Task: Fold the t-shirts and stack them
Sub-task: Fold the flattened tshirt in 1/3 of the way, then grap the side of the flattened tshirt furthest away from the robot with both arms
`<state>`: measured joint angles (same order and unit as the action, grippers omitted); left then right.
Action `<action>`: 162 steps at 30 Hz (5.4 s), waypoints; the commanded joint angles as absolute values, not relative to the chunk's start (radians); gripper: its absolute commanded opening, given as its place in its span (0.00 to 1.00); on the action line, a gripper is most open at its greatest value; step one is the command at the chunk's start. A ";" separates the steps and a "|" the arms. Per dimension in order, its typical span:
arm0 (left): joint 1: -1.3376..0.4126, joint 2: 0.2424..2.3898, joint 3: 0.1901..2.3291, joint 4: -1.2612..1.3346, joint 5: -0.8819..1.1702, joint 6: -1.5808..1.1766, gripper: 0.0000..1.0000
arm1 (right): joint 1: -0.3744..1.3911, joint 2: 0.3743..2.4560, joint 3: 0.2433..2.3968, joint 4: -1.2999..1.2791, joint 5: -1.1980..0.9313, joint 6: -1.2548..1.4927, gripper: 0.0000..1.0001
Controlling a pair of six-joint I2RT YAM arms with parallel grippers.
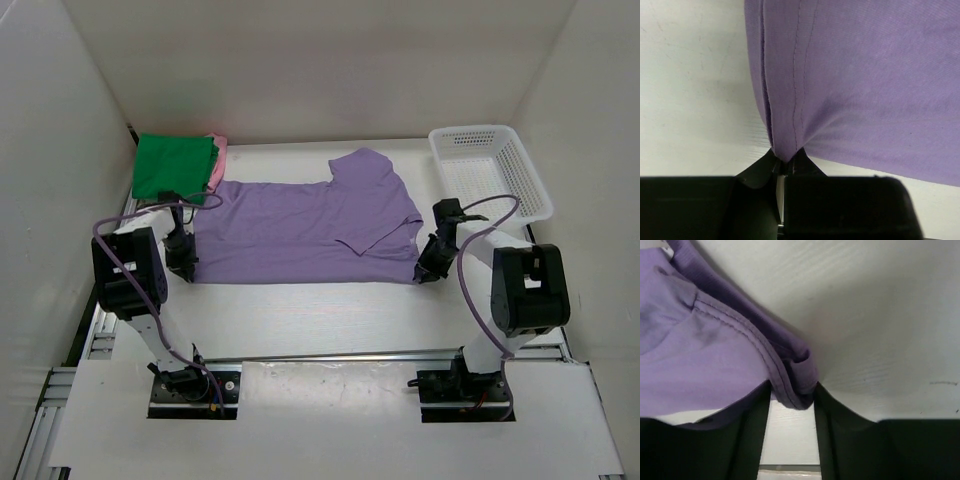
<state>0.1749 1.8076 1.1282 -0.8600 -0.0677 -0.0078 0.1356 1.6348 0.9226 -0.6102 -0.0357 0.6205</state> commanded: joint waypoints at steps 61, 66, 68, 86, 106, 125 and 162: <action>-1.164 1.899 1.554 -0.747 -0.058 0.000 0.77 | 0.184 0.894 0.335 -0.750 0.067 1.051 0.70; -1.186 1.962 1.554 -0.727 -0.031 0.000 0.61 | 0.184 0.873 0.298 -0.741 0.067 1.051 0.66; -1.186 1.994 1.565 -0.727 -0.031 0.000 0.58 | 0.184 0.851 0.282 -0.741 0.067 1.051 0.66; -1.186 2.068 1.571 -0.727 -0.092 0.000 0.37 | 0.184 0.779 0.302 -0.808 0.074 1.032 0.59; -1.017 2.011 1.660 -0.801 -0.100 0.000 0.11 | 0.184 0.749 0.293 -0.854 0.094 1.023 0.00; -0.678 1.855 1.596 -0.980 -0.164 0.000 0.73 | 0.184 0.747 0.377 -0.922 0.132 1.005 0.54; 0.282 1.155 0.813 -0.907 -0.296 0.000 1.00 | 0.202 0.785 0.664 -1.003 0.233 0.948 0.72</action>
<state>0.2745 1.2026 0.6819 -0.9428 -0.2886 0.0074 0.1993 0.7429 0.5346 -0.9863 0.1551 1.0210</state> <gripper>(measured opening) 0.988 0.712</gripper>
